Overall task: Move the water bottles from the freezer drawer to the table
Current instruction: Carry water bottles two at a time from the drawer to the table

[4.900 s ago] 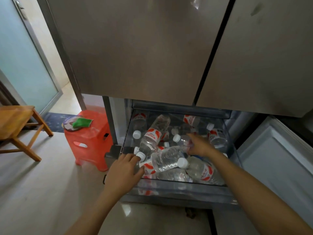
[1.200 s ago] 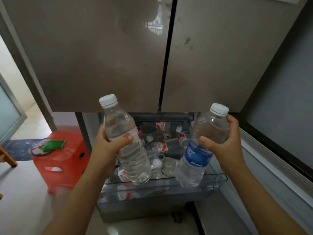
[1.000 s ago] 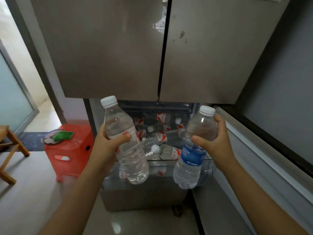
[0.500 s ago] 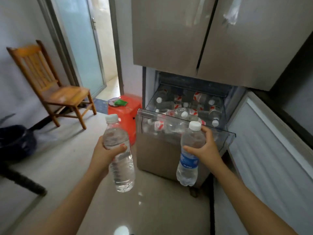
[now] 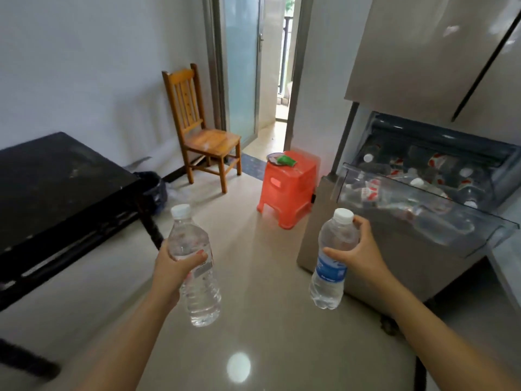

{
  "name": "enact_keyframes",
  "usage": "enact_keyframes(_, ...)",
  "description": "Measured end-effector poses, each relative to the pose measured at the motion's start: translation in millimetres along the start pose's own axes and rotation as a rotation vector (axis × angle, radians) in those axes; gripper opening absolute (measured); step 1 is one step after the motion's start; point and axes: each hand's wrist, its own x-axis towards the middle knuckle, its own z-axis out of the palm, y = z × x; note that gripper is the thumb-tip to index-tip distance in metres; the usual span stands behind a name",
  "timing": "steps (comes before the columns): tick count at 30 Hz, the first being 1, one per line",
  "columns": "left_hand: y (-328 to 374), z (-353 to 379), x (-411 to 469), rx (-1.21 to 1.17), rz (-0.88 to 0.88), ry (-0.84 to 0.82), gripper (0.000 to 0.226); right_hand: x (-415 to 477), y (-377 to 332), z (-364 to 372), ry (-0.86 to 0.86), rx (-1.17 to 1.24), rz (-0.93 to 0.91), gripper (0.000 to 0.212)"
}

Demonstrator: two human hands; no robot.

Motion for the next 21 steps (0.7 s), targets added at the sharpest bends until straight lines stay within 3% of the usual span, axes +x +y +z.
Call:
enact_keyframes(3, -6.2, -66.7, -17.1, 0.005, -0.010, 0.016, 0.068, -30.0, -10.4, 51.4, -0.045, -0.033, 0.009, 0.075)
enact_keyframes(7, -2.3, -124.1, -43.4, 0.014, 0.015, 0.068, 0.059, -68.2, -24.5, 102.0, -0.113, -0.038, -0.007, 0.075)
enact_keyframes(12, -4.2, -180.2, -84.9, -0.004, 0.001, 0.146, 0.086, -101.1, -42.2, 144.7, -0.213, -0.029, -0.033, 0.073)
enact_keyframes(21, -6.5, -255.3, -188.2, 0.013, 0.022, 0.301, 0.083, -174.7, -58.8, 195.9, -0.372, -0.074, -0.106, 0.079)
